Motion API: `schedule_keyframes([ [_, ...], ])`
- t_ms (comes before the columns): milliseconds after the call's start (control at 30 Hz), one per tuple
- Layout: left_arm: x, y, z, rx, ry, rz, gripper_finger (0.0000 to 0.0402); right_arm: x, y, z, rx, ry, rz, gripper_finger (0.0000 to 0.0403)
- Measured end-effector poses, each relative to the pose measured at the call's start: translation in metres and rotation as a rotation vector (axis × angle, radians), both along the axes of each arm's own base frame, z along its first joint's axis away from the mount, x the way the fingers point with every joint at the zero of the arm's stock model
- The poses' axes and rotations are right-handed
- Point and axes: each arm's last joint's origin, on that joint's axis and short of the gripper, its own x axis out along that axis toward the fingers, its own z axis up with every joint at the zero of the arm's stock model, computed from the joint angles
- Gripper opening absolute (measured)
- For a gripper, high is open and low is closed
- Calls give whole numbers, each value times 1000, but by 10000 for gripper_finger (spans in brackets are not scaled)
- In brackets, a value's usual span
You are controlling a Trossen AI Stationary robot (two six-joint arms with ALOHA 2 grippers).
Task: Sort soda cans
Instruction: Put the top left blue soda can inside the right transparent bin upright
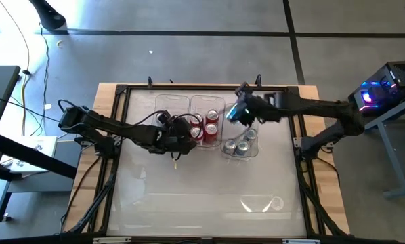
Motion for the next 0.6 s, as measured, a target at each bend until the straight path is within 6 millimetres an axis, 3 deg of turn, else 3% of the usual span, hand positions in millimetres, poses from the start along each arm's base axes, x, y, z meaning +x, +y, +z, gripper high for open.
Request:
schedule_keyframes([
  [167,-3,-22,13,37,-127,-20,190,-9,60,12,-74,-121,100,214],
  [333,-1,-50,21,13,-236,-115,190,-17,127,10,-188,-227,192,214],
  [467,4,-75,22,-31,-301,-227,190,-29,170,-12,-333,-259,266,214],
  [600,14,-94,32,-113,-418,-401,191,-47,199,-51,-573,-243,356,214],
])
